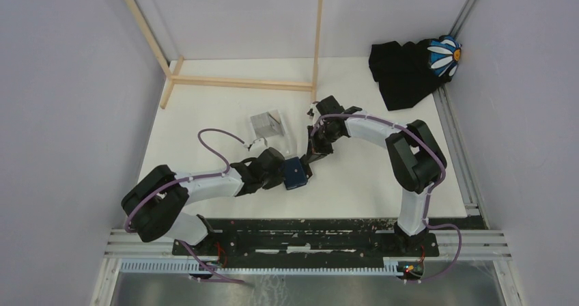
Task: Put the credit cards into the card holder
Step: Open the card holder at the center of the board.
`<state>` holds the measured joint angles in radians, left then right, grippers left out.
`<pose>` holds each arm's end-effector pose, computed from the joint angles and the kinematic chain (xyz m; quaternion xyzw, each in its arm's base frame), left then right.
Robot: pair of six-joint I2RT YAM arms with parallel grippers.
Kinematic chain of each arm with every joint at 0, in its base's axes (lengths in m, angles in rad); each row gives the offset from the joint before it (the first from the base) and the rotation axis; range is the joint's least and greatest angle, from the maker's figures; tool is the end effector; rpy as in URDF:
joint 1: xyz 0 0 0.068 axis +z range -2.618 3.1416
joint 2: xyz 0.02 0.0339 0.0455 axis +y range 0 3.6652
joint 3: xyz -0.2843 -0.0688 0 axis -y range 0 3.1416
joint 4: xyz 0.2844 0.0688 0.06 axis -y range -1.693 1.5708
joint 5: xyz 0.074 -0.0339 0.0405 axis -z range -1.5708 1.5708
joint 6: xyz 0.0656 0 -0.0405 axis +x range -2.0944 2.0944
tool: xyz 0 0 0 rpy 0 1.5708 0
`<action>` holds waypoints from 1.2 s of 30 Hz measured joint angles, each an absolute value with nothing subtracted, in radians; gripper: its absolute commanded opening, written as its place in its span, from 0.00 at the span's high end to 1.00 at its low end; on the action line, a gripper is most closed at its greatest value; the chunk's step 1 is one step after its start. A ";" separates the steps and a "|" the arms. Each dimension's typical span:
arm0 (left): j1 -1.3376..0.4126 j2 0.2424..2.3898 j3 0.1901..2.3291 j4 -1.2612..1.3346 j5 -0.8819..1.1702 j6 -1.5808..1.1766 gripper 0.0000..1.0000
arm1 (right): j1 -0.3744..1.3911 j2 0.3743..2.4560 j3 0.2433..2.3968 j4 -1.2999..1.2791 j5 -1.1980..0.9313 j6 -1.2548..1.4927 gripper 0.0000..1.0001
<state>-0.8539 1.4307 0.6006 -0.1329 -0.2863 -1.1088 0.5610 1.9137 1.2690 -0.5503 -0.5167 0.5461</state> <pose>0.2076 -0.2100 0.1132 -0.1624 0.9313 -0.1705 0.2778 0.3444 0.2546 0.1364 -0.0548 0.9494 0.3084 0.0217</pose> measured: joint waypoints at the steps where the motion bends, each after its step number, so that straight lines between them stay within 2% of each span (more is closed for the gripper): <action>1: -0.855 1.431 0.600 -0.133 -0.286 -1.109 0.91 | 0.561 1.912 1.266 -0.546 -0.518 0.551 0.99; 36: -0.873 1.433 0.590 -0.109 -0.279 -1.108 0.94 | 0.561 1.837 1.202 -0.477 -0.533 0.637 0.99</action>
